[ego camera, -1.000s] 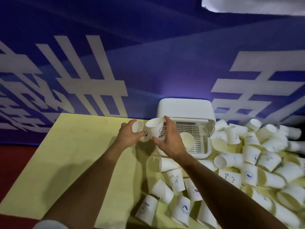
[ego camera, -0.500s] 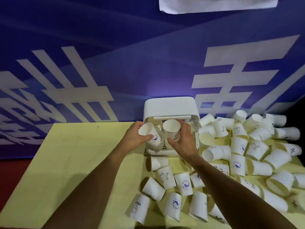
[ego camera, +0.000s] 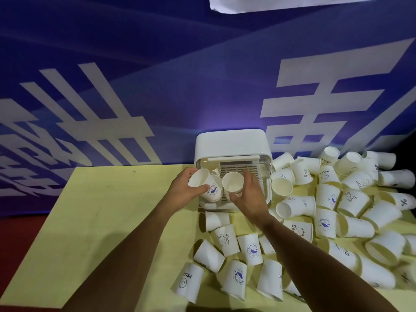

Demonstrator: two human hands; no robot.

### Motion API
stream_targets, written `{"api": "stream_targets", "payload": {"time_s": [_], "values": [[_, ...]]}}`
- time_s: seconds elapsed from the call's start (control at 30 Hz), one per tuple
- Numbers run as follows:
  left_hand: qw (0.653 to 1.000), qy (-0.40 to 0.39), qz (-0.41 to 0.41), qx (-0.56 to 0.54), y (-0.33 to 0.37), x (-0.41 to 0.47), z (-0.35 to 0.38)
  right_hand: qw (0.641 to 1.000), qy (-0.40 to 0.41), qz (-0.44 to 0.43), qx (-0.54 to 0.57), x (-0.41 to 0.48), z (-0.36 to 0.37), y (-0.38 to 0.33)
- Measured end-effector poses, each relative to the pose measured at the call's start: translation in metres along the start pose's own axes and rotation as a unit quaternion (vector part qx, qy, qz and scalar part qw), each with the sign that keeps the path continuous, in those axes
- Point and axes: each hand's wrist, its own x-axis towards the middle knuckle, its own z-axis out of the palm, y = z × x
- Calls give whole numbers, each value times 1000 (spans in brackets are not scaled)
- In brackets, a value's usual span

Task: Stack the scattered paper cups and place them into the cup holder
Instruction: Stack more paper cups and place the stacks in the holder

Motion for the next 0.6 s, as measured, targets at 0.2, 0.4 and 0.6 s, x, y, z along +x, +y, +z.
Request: {"api": "stream_targets", "payload": {"time_s": [0.2,0.4,0.6], "values": [[1000,14,11,-9,8,-1,19,997,-19,-67,41,-14,-16,-1],[1000,6,27,-3,27,-3,40,994,-55,-68,60,-28,-26,-7],[998,-30,51,14,38,-13,60,991,-36,-50,121,-31,-36,-16]]}}
